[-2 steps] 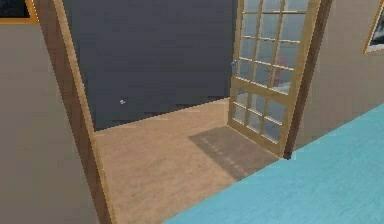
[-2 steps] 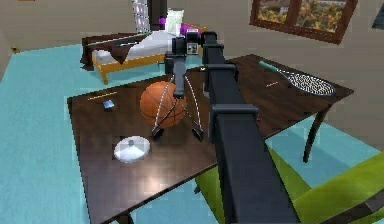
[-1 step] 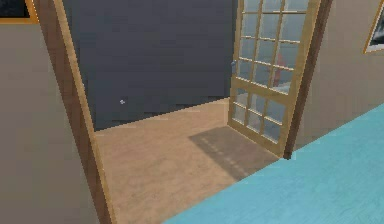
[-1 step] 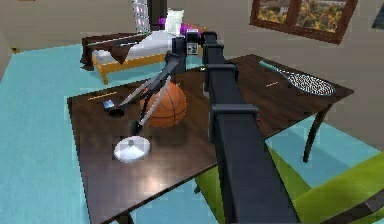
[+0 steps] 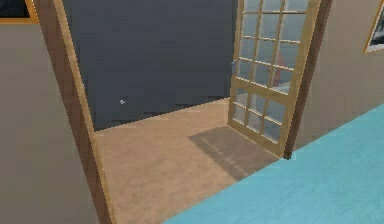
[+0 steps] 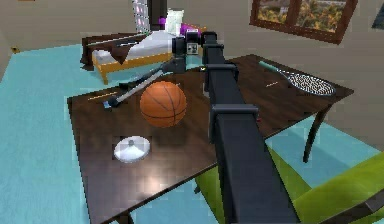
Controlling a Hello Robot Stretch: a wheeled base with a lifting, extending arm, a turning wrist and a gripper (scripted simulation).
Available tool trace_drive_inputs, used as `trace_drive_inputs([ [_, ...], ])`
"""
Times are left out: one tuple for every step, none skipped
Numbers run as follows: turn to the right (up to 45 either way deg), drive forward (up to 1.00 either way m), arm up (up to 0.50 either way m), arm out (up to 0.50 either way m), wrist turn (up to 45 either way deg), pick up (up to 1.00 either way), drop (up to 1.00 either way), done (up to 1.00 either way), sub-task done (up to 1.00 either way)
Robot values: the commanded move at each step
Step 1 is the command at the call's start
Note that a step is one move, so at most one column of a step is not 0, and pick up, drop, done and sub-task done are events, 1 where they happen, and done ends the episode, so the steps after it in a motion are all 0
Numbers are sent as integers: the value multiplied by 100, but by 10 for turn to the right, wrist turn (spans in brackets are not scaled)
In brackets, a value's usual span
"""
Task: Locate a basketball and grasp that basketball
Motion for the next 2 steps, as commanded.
trace_drive_inputs([
  [0,0,0,0,450,0,0,0,0],
  [0,0,0,0,120,0,0,0,0],
])
